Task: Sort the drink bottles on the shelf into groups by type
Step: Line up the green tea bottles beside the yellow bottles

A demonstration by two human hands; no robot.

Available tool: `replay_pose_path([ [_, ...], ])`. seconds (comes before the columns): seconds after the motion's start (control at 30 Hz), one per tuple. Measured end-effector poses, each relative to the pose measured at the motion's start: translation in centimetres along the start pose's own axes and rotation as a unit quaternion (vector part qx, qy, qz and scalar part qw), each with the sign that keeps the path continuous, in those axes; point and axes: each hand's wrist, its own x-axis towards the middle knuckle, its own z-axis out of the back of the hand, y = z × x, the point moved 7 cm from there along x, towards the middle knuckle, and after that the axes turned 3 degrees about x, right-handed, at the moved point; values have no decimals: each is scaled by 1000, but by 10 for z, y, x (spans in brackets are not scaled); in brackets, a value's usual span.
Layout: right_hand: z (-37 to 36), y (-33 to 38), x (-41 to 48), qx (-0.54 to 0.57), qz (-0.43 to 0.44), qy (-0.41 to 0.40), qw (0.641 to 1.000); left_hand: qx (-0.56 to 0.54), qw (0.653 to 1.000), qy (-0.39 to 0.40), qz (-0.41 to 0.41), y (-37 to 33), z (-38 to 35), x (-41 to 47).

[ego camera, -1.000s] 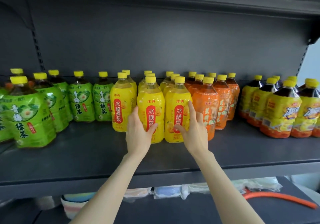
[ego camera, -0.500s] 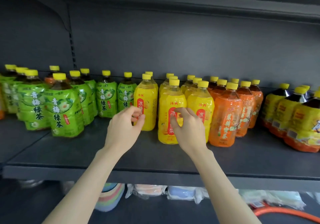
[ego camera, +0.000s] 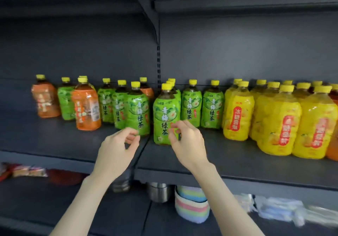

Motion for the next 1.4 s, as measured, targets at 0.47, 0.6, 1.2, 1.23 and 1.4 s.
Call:
replay_pose_path([
  [0.47, -148, 80, 81, -36, 1, -36, 999, -70, 997, 6, 11, 163, 40, 92],
  [0.6, -164, 66, 109, -81, -3, -85, 993, -119, 993, 16, 12, 185, 11, 132],
  [1.2, -181, 29, 135, -96, -159, -74, 980, -205, 967, 151, -5, 210, -68, 232],
  [1.23, -180, 34, 133, -114, -161, -81, 977, -202, 969, 144, -8, 212, -64, 231],
  [1.4, -172, 58, 117, -154, -164, -150, 963, -169, 982, 82, -26, 208, -26, 207],
])
